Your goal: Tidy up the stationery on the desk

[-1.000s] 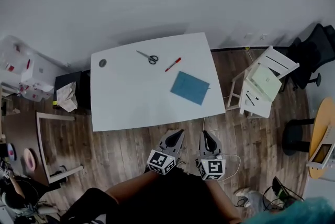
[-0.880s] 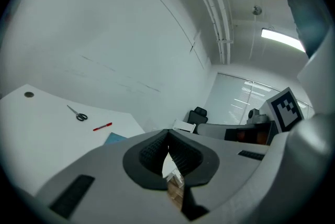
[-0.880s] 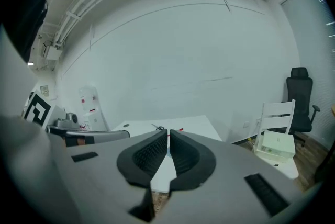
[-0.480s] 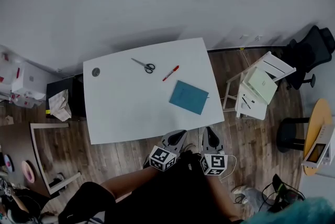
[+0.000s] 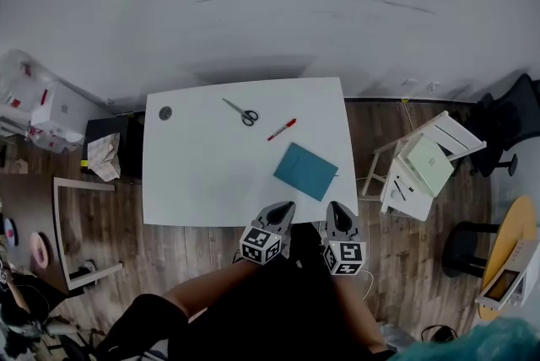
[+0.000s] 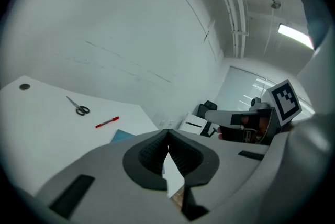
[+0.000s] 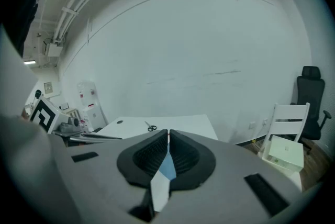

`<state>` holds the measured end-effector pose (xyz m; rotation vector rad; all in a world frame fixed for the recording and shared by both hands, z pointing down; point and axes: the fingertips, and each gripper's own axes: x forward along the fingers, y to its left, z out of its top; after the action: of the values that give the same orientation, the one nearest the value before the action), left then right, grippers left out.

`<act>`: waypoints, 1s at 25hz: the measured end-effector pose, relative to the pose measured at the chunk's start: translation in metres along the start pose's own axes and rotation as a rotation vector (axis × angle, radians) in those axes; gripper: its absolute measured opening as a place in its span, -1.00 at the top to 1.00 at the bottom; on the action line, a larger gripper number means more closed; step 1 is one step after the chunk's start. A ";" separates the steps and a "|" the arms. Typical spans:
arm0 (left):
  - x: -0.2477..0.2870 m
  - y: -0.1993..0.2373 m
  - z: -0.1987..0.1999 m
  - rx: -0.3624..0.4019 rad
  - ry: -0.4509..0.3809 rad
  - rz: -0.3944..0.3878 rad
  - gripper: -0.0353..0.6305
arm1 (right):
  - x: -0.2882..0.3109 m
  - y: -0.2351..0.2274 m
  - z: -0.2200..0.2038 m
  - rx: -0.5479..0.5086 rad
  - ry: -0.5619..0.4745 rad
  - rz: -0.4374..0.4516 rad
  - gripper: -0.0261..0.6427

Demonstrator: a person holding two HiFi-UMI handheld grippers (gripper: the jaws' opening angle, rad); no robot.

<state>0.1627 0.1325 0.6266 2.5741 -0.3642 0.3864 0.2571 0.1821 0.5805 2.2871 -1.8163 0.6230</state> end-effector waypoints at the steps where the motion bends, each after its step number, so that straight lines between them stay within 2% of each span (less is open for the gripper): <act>1: 0.006 0.004 -0.001 -0.001 0.009 0.023 0.86 | 0.008 -0.005 0.000 -0.004 0.008 0.018 0.82; 9: 0.053 0.040 -0.005 -0.057 0.047 0.186 0.86 | 0.058 -0.046 -0.004 -0.009 0.112 0.142 0.82; 11: 0.064 0.044 -0.009 -0.066 0.063 0.206 0.86 | 0.072 -0.058 -0.011 -0.018 0.149 0.173 0.82; 15: 0.081 0.045 -0.016 -0.028 0.091 0.232 0.86 | 0.104 -0.083 -0.026 -0.051 0.215 0.222 0.82; 21: 0.092 0.052 -0.045 -0.082 0.145 0.291 0.86 | 0.139 -0.092 -0.053 -0.090 0.326 0.342 0.82; 25: 0.100 0.054 -0.062 -0.112 0.185 0.300 0.86 | 0.155 -0.096 -0.074 -0.116 0.375 0.377 0.82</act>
<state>0.2246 0.1013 0.7360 2.3540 -0.6862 0.6854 0.3600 0.0957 0.7239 1.6270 -2.0324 0.9019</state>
